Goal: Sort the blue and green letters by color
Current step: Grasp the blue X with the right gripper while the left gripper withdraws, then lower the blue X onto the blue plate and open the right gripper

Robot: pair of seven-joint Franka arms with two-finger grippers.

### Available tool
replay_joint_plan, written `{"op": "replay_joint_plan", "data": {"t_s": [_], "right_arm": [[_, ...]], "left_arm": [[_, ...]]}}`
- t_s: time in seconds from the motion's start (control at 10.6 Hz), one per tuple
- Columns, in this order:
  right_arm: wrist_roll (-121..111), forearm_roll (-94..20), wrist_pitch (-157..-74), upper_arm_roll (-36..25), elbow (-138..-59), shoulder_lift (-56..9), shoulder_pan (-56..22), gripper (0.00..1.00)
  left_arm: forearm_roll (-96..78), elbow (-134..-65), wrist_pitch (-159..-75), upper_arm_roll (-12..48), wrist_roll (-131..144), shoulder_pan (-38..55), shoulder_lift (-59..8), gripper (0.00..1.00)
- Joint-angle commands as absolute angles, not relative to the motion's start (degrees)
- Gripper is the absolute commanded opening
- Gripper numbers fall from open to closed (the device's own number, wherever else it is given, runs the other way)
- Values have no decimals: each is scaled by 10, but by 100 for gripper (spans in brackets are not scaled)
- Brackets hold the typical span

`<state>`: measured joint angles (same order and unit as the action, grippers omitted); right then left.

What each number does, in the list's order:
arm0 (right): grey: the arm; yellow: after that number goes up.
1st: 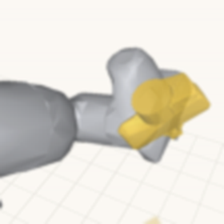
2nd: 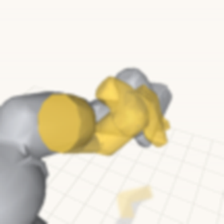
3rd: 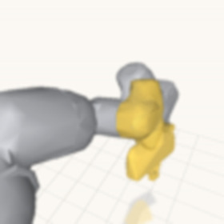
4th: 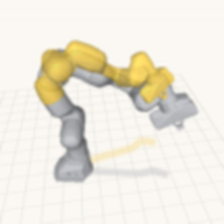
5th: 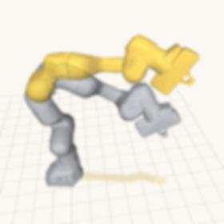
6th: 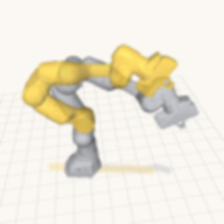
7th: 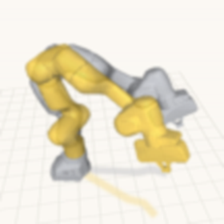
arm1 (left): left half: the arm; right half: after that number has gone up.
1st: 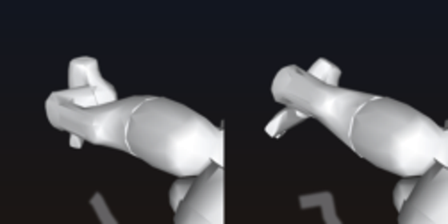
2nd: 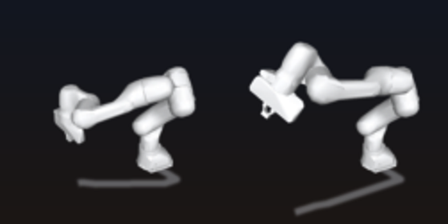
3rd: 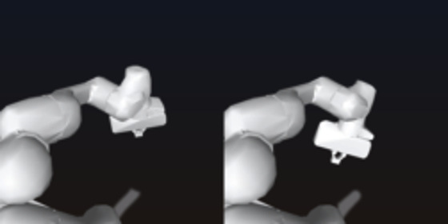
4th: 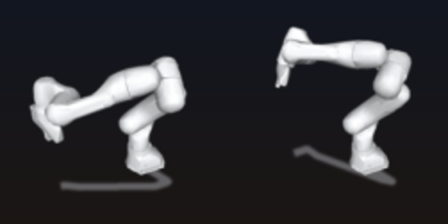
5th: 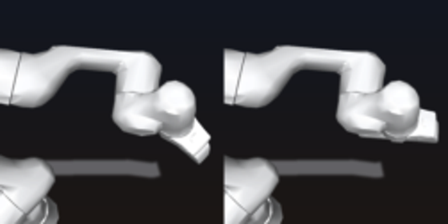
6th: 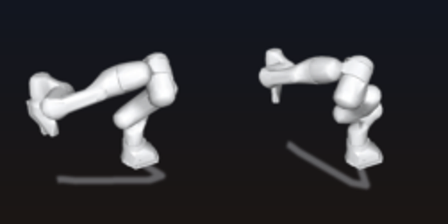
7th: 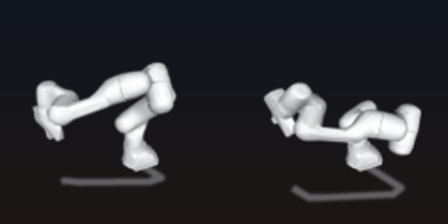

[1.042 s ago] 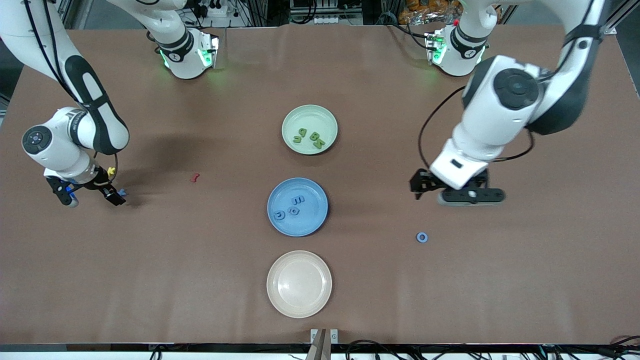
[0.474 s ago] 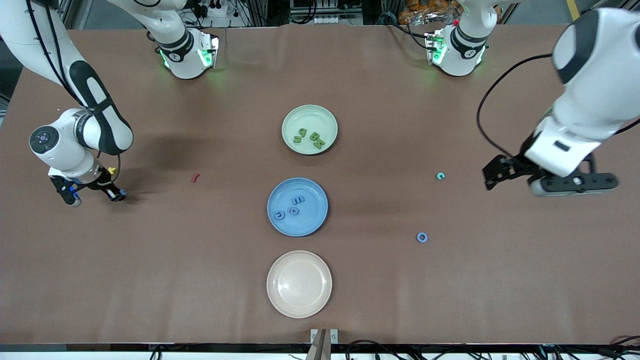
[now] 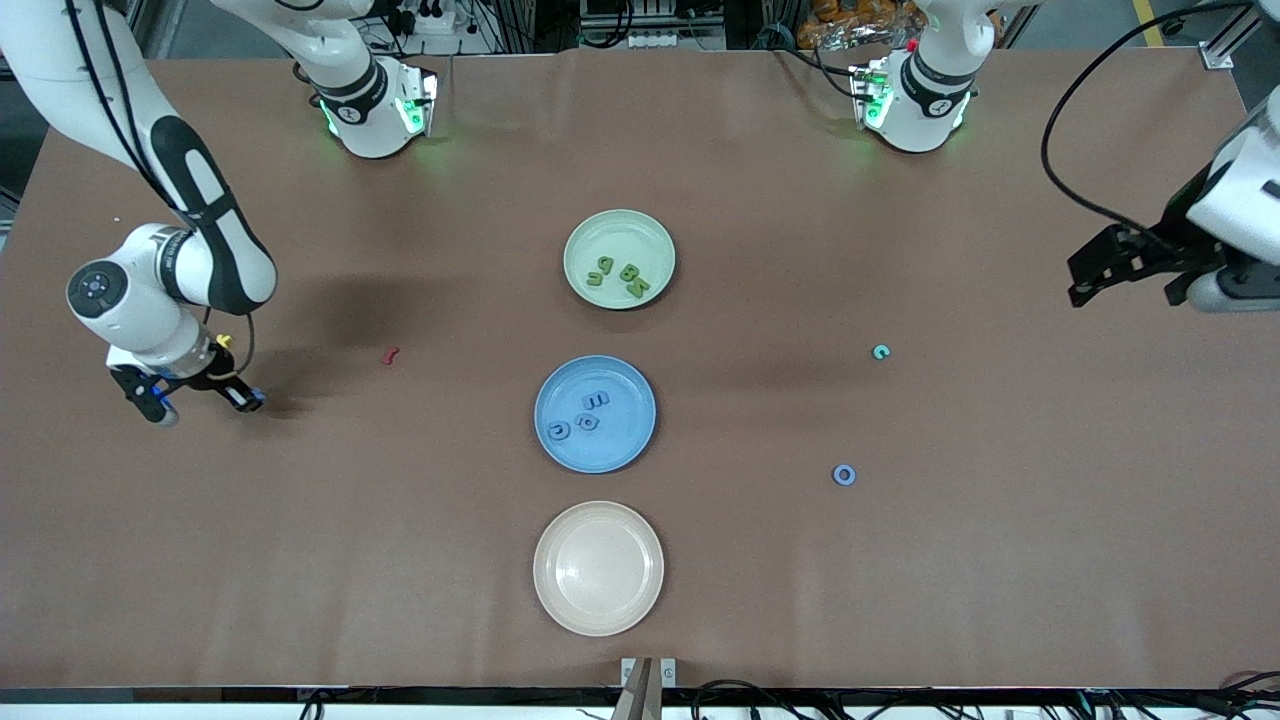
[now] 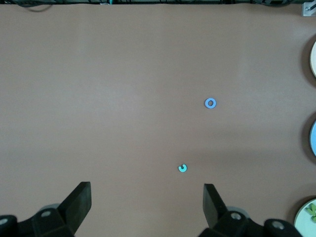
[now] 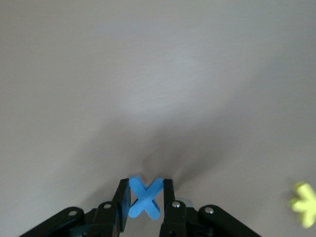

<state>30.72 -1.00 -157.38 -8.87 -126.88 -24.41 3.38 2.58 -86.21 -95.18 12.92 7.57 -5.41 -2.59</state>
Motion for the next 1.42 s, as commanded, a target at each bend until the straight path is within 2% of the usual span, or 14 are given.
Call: {"op": "replay_joint_plan", "data": {"t_s": [0.0,0.38,0.66,1.04,1.23,1.33], "right_arm": [[315,-7,-1471,-89,-1225,-197,-58,0],[323,-14,-1470,-86,-1168,-213,-202,0],[370,-17,-1470,-85,-1062,-294,-296,0],[415,-16,-1474,-63,-955,-375,-382,0],[416,-16,-1471,-47,-939,-380,-415,0],[435,-15,-1475,-44,-940,-381,-423,79]], "left_arm": [[11,-858,-914,95,57,-42,1,100],[-19,-857,-914,75,50,-33,0,100],[-16,-853,-884,74,0,-11,-13,100],[-13,-841,-875,62,-1,-11,-13,100],[-10,-842,-867,58,0,-11,-11,100],[-4,-842,-867,59,0,-11,-9,100]]}}
